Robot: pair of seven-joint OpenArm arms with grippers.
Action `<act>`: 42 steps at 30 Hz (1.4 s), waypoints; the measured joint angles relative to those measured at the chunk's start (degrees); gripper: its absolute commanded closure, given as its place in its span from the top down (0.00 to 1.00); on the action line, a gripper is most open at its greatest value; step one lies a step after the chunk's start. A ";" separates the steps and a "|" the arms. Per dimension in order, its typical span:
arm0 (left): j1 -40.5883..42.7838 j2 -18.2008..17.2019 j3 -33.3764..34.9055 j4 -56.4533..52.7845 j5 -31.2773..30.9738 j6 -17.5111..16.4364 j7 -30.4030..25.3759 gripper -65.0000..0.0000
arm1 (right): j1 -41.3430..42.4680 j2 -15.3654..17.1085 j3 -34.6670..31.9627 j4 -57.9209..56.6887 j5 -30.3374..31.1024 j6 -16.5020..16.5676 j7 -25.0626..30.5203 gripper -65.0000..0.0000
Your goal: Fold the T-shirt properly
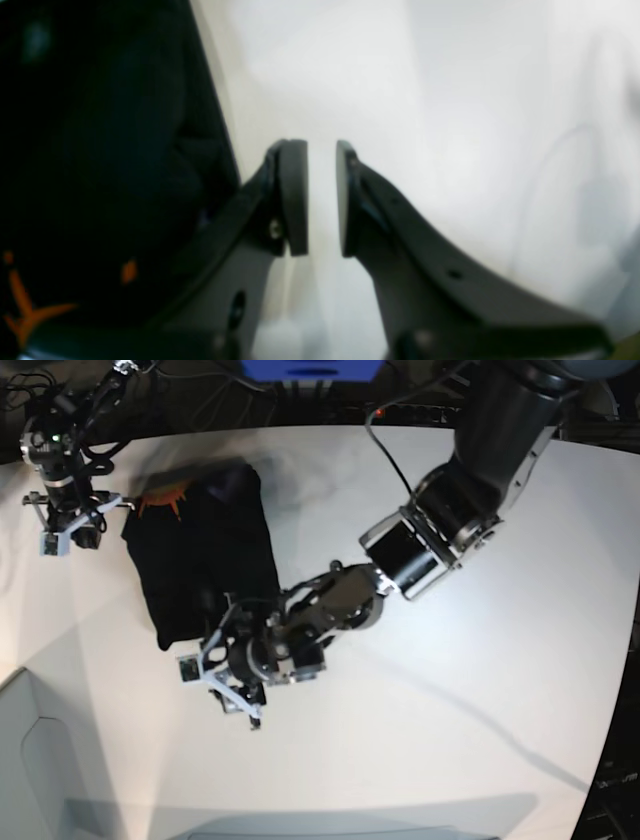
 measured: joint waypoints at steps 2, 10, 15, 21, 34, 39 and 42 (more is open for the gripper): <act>0.42 -2.19 -1.75 2.75 -0.20 -0.20 0.24 0.55 | 1.05 0.50 0.02 -2.12 0.31 -0.02 0.37 0.14; 12.68 -15.50 -20.09 15.08 0.48 -0.02 0.96 0.55 | 0.22 1.27 -1.29 -5.77 -0.17 -0.02 0.00 0.13; 24.76 -19.47 -35.52 22.86 0.02 0.00 1.75 0.55 | -1.05 -0.85 -4.68 -5.75 0.66 -0.02 0.33 0.13; 34.40 -19.19 -53.27 31.47 0.28 -0.22 10.08 0.55 | -1.84 -2.91 -5.29 -5.44 0.44 -0.02 0.35 0.13; 44.33 -18.75 -63.43 33.99 0.02 -0.22 10.99 0.55 | -6.12 -3.80 -9.70 -2.51 0.42 -0.02 0.13 0.13; 48.72 -17.90 -63.47 38.34 -0.07 -0.17 11.23 0.51 | -6.10 -3.96 -6.43 -1.05 0.61 0.02 0.00 0.13; 51.69 -17.44 -63.43 42.49 -0.26 -0.20 15.19 0.38 | -6.29 -3.65 -2.73 1.68 0.17 -0.02 -0.48 0.13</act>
